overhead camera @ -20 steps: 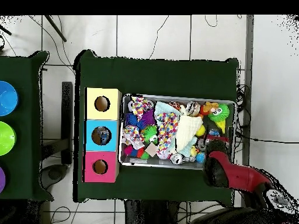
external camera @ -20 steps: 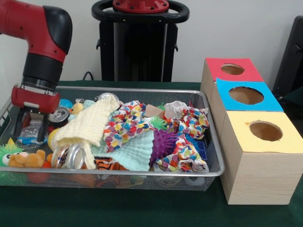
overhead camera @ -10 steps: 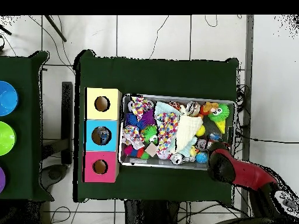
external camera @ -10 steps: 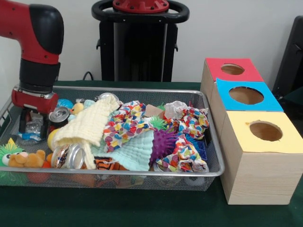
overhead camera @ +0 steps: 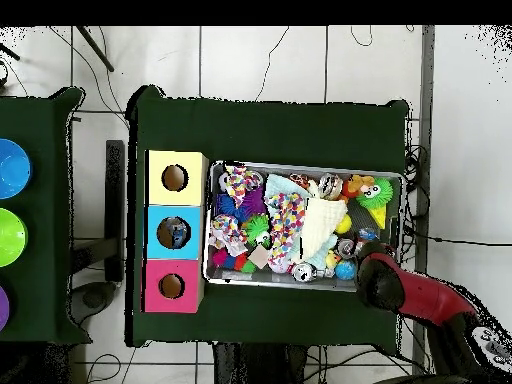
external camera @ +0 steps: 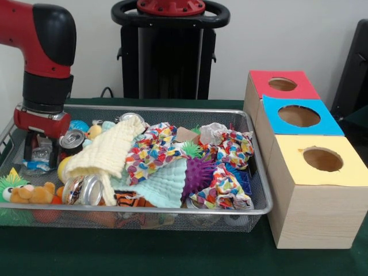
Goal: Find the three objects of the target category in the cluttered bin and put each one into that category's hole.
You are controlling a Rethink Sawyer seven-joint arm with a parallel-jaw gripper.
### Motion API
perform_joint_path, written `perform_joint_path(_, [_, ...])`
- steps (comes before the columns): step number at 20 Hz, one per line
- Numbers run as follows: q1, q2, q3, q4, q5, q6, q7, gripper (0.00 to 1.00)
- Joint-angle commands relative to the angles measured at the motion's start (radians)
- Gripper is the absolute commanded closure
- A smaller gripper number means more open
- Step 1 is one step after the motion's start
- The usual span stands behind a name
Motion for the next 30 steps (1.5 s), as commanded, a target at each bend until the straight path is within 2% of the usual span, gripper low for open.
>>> perform_joint_path(1, [0.004, 0.066, 0.081, 0.056, 0.026, 0.187, 0.051, 0.00])
perform_joint_path(9, [0.014, 0.057, 0.070, 0.065, 0.030, 0.168, 0.068, 0.00])
perform_joint_path(13, [0.058, 0.007, 0.036, 0.085, 0.034, 0.143, 0.096, 0.00])
perform_joint_path(18, [0.050, -0.013, 0.053, 0.092, 0.026, 0.112, 0.099, 0.00])
perform_joint_path(30, [0.047, -0.002, 0.052, 0.085, 0.006, 0.022, 0.117, 0.00])
